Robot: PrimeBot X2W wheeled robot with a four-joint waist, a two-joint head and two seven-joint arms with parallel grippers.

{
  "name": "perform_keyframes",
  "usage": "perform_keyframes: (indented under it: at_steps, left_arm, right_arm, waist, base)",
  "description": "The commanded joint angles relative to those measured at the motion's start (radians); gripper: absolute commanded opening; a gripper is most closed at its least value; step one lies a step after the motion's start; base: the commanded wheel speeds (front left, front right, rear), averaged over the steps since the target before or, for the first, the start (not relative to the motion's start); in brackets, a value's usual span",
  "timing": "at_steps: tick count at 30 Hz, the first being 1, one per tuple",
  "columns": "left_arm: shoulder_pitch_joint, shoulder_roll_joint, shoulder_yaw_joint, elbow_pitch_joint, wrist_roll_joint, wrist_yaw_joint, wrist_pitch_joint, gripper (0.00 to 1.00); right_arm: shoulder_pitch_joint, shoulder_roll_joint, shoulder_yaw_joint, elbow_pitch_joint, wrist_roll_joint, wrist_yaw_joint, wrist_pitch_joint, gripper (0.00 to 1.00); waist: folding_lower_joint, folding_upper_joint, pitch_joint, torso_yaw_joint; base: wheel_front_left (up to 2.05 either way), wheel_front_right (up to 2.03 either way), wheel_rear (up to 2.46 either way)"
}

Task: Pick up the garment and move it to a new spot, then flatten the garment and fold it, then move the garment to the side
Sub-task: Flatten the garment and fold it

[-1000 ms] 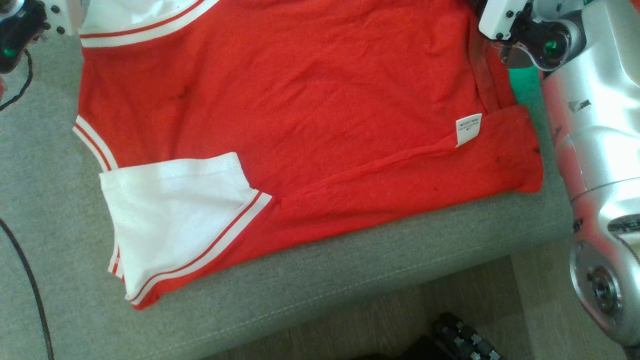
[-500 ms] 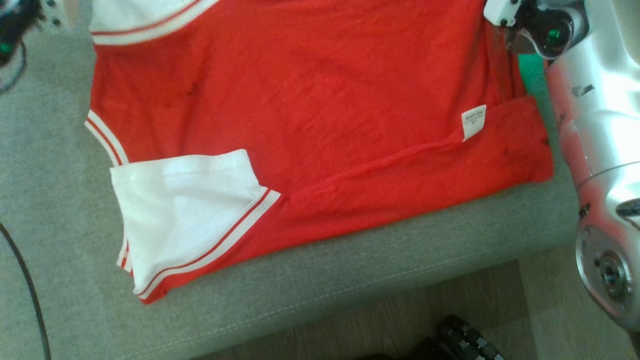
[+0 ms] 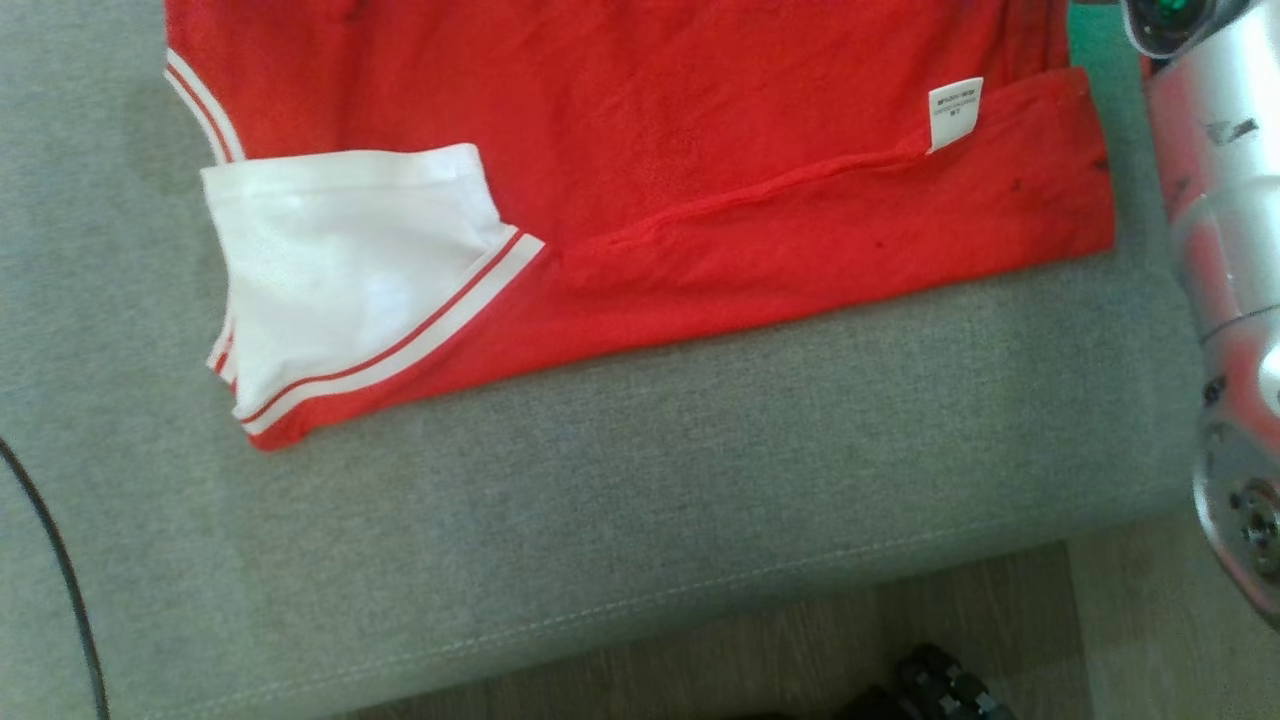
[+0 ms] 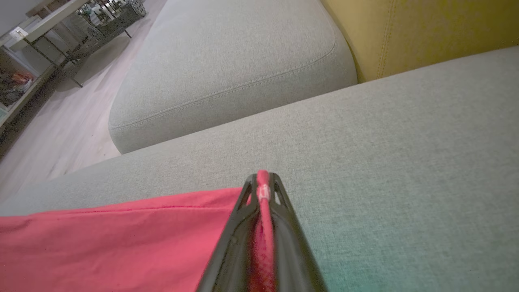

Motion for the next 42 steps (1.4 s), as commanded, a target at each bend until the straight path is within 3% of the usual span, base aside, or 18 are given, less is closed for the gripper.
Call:
perform_keyframes:
  at_steps: [1, 7, 15, 19, 26, 29, 33, 34, 36, 37, 38, 39, 40, 41, 42]
  left_arm:
    - [-0.022, 0.04, 0.03, -0.018, -0.005, 0.001, -0.009, 0.0]
    - [0.093, 0.081, 0.022, -0.114, -0.046, -0.011, -0.039, 0.0]
    - [0.303, 0.169, 0.055, -0.383, -0.121, 0.002, -0.05, 0.0]
    - [0.436, 0.231, 0.06, -0.55, -0.179, 0.049, -0.026, 0.0]
    - [0.655, 0.345, 0.078, -0.859, -0.238, 0.178, -0.028, 0.0]
    - [0.744, 0.361, 0.081, -0.945, -0.264, 0.225, -0.035, 0.0]
    - [0.844, 0.354, 0.07, -0.991, -0.297, 0.254, -0.042, 0.0]
    - [0.862, 0.349, 0.065, -0.992, -0.302, 0.257, -0.042, 0.0]
    - [0.889, 0.336, 0.053, -0.985, -0.308, 0.26, -0.043, 0.0]
    - [0.9, 0.328, 0.047, -0.979, -0.312, 0.26, -0.044, 0.0]
    - [0.908, 0.32, 0.042, -0.971, -0.313, 0.262, -0.044, 0.0]
    - [0.914, 0.311, 0.038, -0.961, -0.31, 0.265, -0.045, 0.0]
    - [0.919, 0.301, 0.036, -0.951, -0.308, 0.269, -0.045, 0.14]
    - [0.925, 0.29, 0.034, -0.942, -0.305, 0.273, -0.046, 0.46]
    - [0.93, 0.281, 0.037, -0.934, -0.299, 0.282, -0.047, 1.0]
  right_arm:
    - [-0.008, 0.002, 0.008, -0.041, 0.008, 0.0, -0.011, 0.0]
    - [0.094, -0.058, 0.072, -0.109, 0.087, 0.0, -0.011, 0.0]
    - [0.271, -0.161, 0.145, -0.259, 0.187, 0.0, 0.012, 0.0]
    - [0.362, -0.204, 0.162, -0.335, 0.213, 0.0, 0.013, 0.0]
    - [0.512, -0.265, 0.151, -0.455, 0.236, 0.0, 0.024, 0.0]
    - [0.576, -0.284, 0.135, -0.499, 0.231, 0.0, 0.037, 0.0]
    - [0.652, -0.273, 0.113, -0.543, 0.225, 0.0, 0.069, 0.0]
    - [0.665, -0.269, 0.106, -0.553, 0.22, 0.0, 0.072, 0.14]
    - [0.685, -0.257, 0.097, -0.569, 0.206, 0.0, 0.075, 0.25]
    - [0.694, -0.25, 0.092, -0.575, 0.198, 0.0, 0.078, 0.4]
    - [0.703, -0.242, 0.087, -0.581, 0.193, 0.0, 0.08, 0.84]
    - [0.711, -0.233, 0.077, -0.588, 0.19, 0.0, 0.078, 1.0]
    - [0.719, -0.225, 0.063, -0.595, 0.185, 0.0, 0.073, 1.0]
    - [0.728, -0.218, 0.048, -0.604, 0.183, 0.0, 0.066, 1.0]
    - [0.739, -0.212, 0.032, -0.614, 0.181, 0.0, 0.06, 1.0]
  waist:
    - [0.0, 0.0, -0.008, 0.007]
    - [0.0, 0.0, -0.046, 0.032]
    - [0.0, 0.0, -0.096, 0.066]
    - [0.0, 0.0, -0.112, 0.077]
    - [0.0, 0.0, -0.122, 0.101]
    - [0.0, 0.0, -0.124, 0.109]
    - [0.0, 0.0, -0.124, 0.111]
    - [0.0, 0.0, -0.124, 0.11]
    - [0.0, 0.0, -0.125, 0.108]
    - [0.0, 0.0, -0.127, 0.107]
    - [0.0, 0.0, -0.129, 0.106]
    - [0.0, 0.0, -0.134, 0.105]
    - [0.0, 0.0, -0.138, 0.104]
    - [0.0, 0.0, -0.144, 0.104]
    - [0.0, 0.0, -0.151, 0.104]
  base:
    - [0.0, 0.0, 0.0]
    - [0.0, 0.0, 0.0]
    - [0.0, 0.0, 0.0]
    - [0.0, 0.0, 0.0]
    - [0.0, 0.0, 0.0]
    - [0.0, 0.0, 0.0]
    - [0.0, 0.0, 0.0]
    - [0.0, 0.0, 0.0]
    - [0.0, 0.0, 0.0]
    - [0.0, 0.0, 0.0]
    - [0.0, 0.0, 0.0]
    - [0.0, 0.0, 0.0]
    - [0.0, 0.0, 0.0]
    - [0.0, 0.0, 0.0]
    - [0.0, 0.0, 0.0]
